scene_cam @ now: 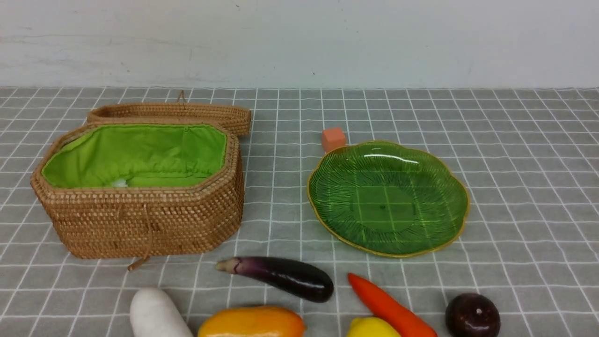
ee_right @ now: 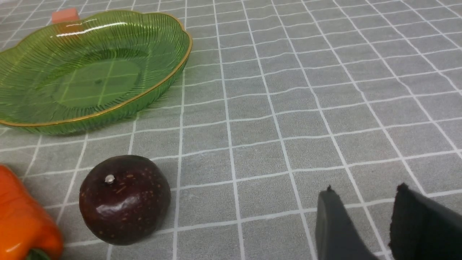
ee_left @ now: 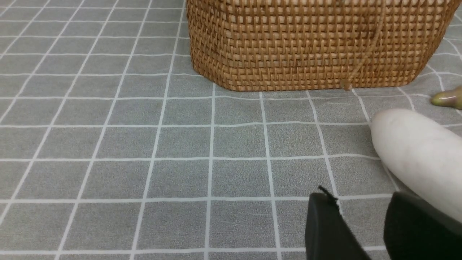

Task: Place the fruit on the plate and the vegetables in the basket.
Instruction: Take a daikon with your left arm and place it on the basket on the left.

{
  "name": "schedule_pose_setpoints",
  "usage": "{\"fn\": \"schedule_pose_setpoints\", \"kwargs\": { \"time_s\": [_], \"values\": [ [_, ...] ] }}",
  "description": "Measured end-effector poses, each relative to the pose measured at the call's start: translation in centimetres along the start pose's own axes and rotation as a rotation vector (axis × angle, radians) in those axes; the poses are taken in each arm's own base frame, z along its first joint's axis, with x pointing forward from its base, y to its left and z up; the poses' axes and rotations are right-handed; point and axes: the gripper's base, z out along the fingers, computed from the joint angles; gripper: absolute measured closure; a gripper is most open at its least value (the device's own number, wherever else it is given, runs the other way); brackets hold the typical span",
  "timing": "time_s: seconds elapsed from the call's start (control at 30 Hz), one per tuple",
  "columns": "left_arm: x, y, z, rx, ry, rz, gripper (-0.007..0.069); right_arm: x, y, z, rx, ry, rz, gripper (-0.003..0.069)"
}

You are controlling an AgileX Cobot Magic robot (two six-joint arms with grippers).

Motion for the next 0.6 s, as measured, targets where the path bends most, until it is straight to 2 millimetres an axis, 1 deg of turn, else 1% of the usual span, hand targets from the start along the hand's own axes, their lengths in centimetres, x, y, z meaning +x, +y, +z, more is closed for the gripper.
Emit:
{"fn": "schedule_pose_setpoints", "kwargs": {
  "time_s": [0.47, 0.53, 0.6],
  "values": [
    [0.0, 0.01, 0.0, -0.001, 0.0, 0.002, 0.0386, 0.0, 0.0, 0.0, 0.0, 0.0, 0.0, 0.0419],
    [-0.01, 0.06, 0.0, -0.007, -0.001, 0.02, 0.0386, 0.0, 0.0, 0.0, 0.0, 0.0, 0.0, 0.0419],
    [-0.06, 0.31, -0.01, -0.034, -0.005, 0.104, 0.0386, 0.0, 0.0, 0.0, 0.0, 0.0, 0.0, 0.0419]
  ]
}}
